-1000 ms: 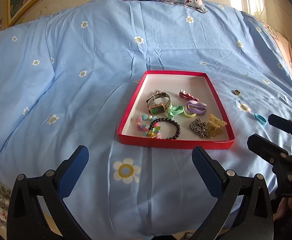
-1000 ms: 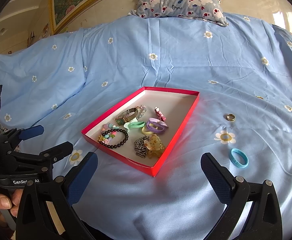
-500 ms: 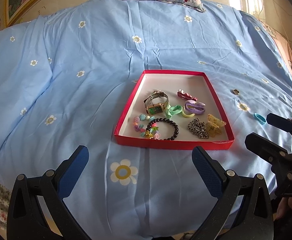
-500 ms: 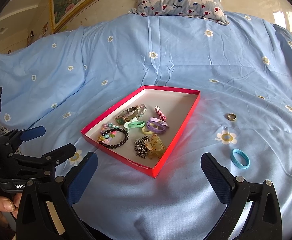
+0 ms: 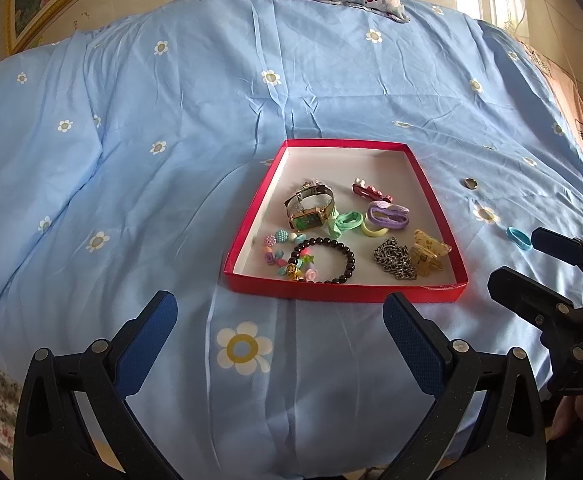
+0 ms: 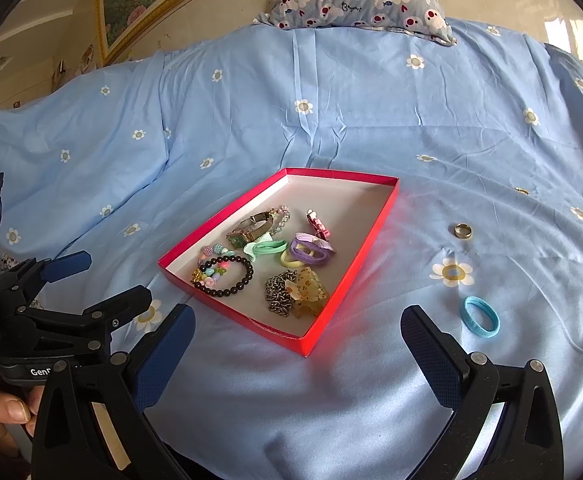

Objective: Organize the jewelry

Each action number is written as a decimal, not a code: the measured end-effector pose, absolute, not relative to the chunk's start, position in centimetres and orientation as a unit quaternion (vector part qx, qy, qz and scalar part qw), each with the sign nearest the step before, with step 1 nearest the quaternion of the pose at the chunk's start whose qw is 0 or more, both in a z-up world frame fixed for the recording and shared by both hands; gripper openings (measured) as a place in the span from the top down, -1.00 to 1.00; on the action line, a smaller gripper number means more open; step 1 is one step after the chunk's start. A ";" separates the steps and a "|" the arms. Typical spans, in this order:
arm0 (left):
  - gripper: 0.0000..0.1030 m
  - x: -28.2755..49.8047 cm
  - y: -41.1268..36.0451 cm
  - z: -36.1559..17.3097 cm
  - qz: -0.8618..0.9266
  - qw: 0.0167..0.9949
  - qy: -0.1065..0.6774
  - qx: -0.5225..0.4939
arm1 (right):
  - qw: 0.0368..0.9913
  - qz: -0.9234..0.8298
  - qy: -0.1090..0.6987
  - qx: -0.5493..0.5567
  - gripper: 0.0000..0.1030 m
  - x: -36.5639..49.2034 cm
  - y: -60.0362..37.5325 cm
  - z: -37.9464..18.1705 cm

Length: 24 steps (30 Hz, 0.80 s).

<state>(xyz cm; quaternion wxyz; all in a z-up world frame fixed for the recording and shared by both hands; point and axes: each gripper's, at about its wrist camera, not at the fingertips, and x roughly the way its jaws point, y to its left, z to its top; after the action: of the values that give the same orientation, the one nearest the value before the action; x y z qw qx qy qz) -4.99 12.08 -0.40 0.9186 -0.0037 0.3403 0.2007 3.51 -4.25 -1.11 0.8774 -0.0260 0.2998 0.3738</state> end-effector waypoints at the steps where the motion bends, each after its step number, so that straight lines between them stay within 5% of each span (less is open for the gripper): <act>1: -1.00 -4.9 12.1 -0.4 0.200 0.919 0.340 -0.004 | 0.877 0.373 0.300 -0.026 -1.00 3.5 -4.3 -1.1; 24: -1.00 -4.5 11.9 -0.6 0.200 0.918 0.342 -0.005 | 0.876 0.374 0.304 -0.026 -1.00 3.9 -4.3 -1.3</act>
<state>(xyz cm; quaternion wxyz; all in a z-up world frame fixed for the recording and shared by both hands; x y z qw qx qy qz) -4.53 11.88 -0.60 0.9181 -0.0053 0.3423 0.1998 3.89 -4.30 -1.32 0.8761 -0.0262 0.3037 0.3736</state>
